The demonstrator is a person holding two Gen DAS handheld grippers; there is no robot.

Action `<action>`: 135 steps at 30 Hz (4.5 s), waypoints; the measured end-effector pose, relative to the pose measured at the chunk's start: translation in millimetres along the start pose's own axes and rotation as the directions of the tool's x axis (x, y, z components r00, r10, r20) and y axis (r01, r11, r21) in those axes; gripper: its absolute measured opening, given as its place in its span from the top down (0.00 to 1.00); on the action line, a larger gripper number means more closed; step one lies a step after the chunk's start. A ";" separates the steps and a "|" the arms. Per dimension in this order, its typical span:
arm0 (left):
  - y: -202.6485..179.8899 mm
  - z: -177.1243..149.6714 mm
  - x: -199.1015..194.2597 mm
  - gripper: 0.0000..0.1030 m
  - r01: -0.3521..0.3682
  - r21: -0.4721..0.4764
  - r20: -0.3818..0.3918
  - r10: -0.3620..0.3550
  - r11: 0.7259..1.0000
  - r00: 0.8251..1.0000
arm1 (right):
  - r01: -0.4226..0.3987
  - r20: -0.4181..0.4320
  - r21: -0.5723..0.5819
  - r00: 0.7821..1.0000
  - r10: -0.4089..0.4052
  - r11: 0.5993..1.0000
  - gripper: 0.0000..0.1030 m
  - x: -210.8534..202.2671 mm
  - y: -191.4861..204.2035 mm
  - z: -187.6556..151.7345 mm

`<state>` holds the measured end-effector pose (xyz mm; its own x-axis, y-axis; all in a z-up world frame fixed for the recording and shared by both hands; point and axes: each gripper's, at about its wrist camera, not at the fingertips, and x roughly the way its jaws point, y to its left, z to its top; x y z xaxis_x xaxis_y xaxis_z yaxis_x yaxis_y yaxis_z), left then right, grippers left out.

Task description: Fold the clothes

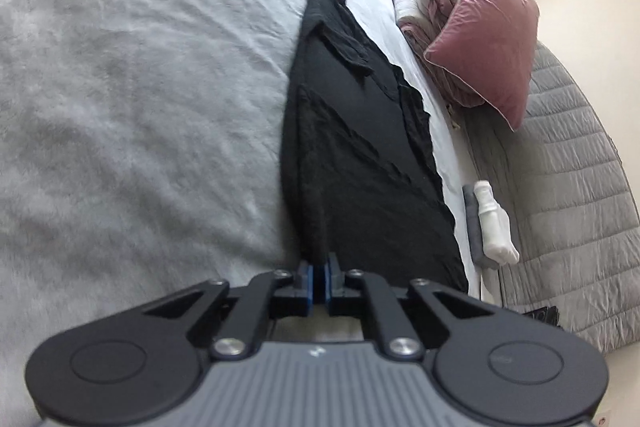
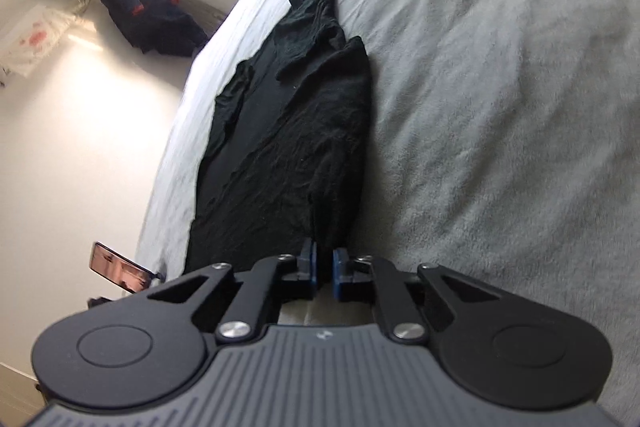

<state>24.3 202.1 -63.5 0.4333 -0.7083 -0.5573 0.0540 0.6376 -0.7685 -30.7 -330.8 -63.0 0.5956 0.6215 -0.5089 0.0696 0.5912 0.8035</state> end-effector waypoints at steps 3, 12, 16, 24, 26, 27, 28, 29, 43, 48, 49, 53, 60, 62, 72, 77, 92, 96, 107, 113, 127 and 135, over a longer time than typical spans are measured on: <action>-8.6 -4.9 -6.4 0.96 0.024 0.028 -0.005 -0.023 0.999 1.000 | -0.034 0.003 -0.025 0.999 0.034 0.999 0.91 -5.9 9.2 -3.6; -7.0 -17.5 -39.5 0.96 0.039 0.030 -0.001 -0.039 0.999 0.999 | -0.065 0.032 -0.020 0.997 0.066 0.998 0.92 -32.8 9.4 -5.3; -5.8 -29.0 -52.4 0.96 0.058 0.039 -0.031 -0.057 0.998 0.998 | -0.073 0.028 -0.022 0.997 0.074 0.997 0.92 -52.8 3.3 -7.8; 3.6 -56.1 -47.0 0.96 0.011 0.085 -0.150 0.002 0.996 0.989 | -0.010 -0.075 -0.045 0.997 0.007 0.999 0.92 -57.0 -5.0 -22.5; 6.5 -54.7 -43.3 0.96 0.004 0.073 -0.164 0.008 0.997 0.986 | 0.011 -0.100 -0.035 0.995 -0.014 0.999 0.92 -51.4 -9.2 -22.2; 5.8 -53.4 -44.0 0.96 0.009 0.074 -0.163 0.003 0.997 0.987 | 0.018 -0.111 -0.032 0.994 -0.022 0.999 0.92 -49.2 -9.9 -21.6; 5.1 -51.7 -44.8 0.96 0.014 0.075 -0.156 -0.003 0.997 0.988 | 0.014 -0.114 -0.033 0.993 -0.018 0.999 0.91 -49.4 -9.8 -20.6; 4.2 -50.9 -45.3 0.96 0.022 0.076 -0.150 -0.010 0.997 0.989 | 0.009 -0.116 -0.034 0.993 -0.013 0.999 0.91 -49.9 -9.6 -19.4; -6.3 -23.1 -54.2 0.95 0.198 0.026 0.061 -0.199 0.980 0.978 | -0.158 0.056 -0.051 0.985 0.161 0.986 0.91 -63.1 20.9 8.5; -21.1 0.0 -48.1 0.95 0.193 0.027 0.135 -0.195 0.981 0.971 | -0.171 0.130 -0.067 0.975 0.179 0.983 0.91 -48.0 38.0 34.3; -21.6 5.7 -47.8 0.95 0.195 0.020 0.150 -0.196 0.981 0.969 | -0.169 0.141 -0.070 0.974 0.177 0.983 0.91 -43.9 41.0 39.1; -24.8 27.6 -41.6 0.95 0.182 0.001 0.196 -0.179 0.983 0.964 | -0.156 0.171 -0.071 0.971 0.166 0.985 0.91 -27.8 45.5 58.0; -13.1 59.3 -7.3 0.95 0.174 -0.119 0.240 -0.142 0.977 0.960 | -0.134 0.224 0.005 0.966 0.130 0.991 0.90 -0.7 34.1 81.1; -9.4 64.6 1.9 0.95 0.166 -0.148 0.246 -0.126 0.975 0.961 | -0.129 0.233 0.026 0.965 0.120 0.991 0.90 8.0 30.0 85.6; 2.8 77.8 32.6 0.95 0.144 -0.216 0.314 -0.071 0.966 0.947 | -0.073 0.263 0.133 0.964 0.036 0.988 0.86 40.8 1.1 91.9; -2.3 77.3 32.7 0.94 0.209 -0.219 0.386 -0.112 0.953 0.916 | -0.125 0.364 0.153 0.929 0.061 0.980 0.84 23.8 -0.9 88.2; -60.6 82.7 18.9 0.40 -0.360 0.256 0.280 0.288 0.897 0.916 | 0.420 0.332 -0.593 0.905 -0.266 0.687 0.57 28.7 90.4 70.5; -76.5 80.0 29.4 0.36 -0.397 0.494 0.258 0.305 0.774 0.916 | 0.374 0.268 -0.762 0.925 -0.268 0.529 0.52 52.7 100.6 51.8; -65.1 94.8 67.4 0.47 -0.318 0.543 0.269 0.198 0.777 0.943 | 0.312 0.252 -0.940 0.906 -0.340 0.135 0.52 108.6 94.4 17.1; -43.1 96.3 71.5 0.90 -0.213 0.391 0.285 0.103 0.895 0.953 | 0.320 0.238 -0.914 0.920 -0.310 0.248 0.96 117.2 97.7 42.3; -75.9 81.9 52.5 0.72 -0.355 0.390 0.484 0.139 0.849 0.864 | 0.470 0.369 -0.729 0.882 -0.291 0.498 0.75 109.9 92.5 80.5; -62.9 74.5 80.9 0.70 -0.481 0.390 0.488 0.267 0.785 0.831 | 0.452 0.364 -0.551 0.886 -0.286 0.701 0.55 99.7 61.2 96.3</action>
<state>123.0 127.3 -36.8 0.8132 -0.2707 -0.5152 0.1846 0.9595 -0.2129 110.1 -282.1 -34.8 0.7996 0.1948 -0.5680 -0.1225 0.9789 0.1633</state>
